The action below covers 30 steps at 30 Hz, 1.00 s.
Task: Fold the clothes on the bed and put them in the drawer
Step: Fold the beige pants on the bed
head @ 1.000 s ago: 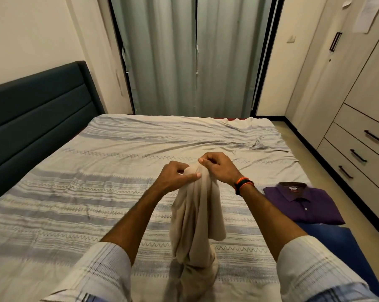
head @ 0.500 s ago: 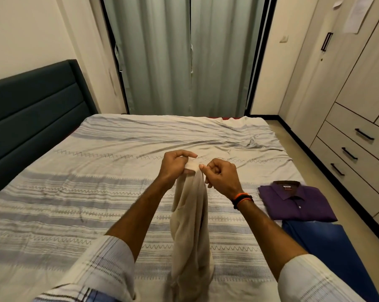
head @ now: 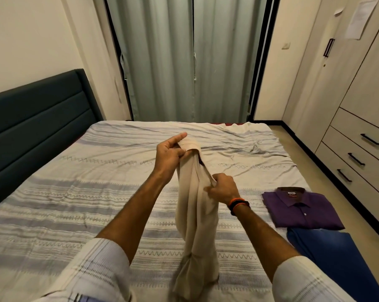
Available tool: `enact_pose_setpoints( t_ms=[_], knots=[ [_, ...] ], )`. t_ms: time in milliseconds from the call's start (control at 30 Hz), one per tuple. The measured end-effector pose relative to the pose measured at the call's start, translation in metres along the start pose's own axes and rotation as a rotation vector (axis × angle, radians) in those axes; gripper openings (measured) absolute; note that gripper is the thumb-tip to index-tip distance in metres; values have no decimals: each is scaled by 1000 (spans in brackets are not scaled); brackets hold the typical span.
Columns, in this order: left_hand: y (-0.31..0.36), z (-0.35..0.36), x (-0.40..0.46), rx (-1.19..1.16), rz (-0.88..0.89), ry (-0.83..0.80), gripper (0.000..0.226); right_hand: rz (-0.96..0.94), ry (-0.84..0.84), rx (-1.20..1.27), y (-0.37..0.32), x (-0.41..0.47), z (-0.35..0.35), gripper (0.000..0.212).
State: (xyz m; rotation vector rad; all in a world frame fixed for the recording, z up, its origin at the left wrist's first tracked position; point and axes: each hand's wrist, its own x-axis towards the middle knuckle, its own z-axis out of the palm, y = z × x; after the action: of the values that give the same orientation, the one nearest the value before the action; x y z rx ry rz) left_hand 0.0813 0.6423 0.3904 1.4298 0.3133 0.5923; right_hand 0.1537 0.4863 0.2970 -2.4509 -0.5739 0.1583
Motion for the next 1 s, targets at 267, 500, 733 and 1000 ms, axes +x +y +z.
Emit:
enact_pose_setpoints(
  t_ms=[267, 500, 733, 1000],
  knots=[
    [-9, -41, 11, 609, 67, 326, 39, -120, 89, 482, 15, 12, -56, 16],
    [-17, -55, 19, 947, 140, 262, 12, -244, -273, 234, 19, 23, -103, 60],
    [-17, -66, 22, 1152, 179, 141, 37, -253, -236, 53, 30, 32, -118, 38],
    [-17, -72, 23, 866, 168, -98, 28, -261, 213, 206, 29, 25, -104, 29]
  ],
)
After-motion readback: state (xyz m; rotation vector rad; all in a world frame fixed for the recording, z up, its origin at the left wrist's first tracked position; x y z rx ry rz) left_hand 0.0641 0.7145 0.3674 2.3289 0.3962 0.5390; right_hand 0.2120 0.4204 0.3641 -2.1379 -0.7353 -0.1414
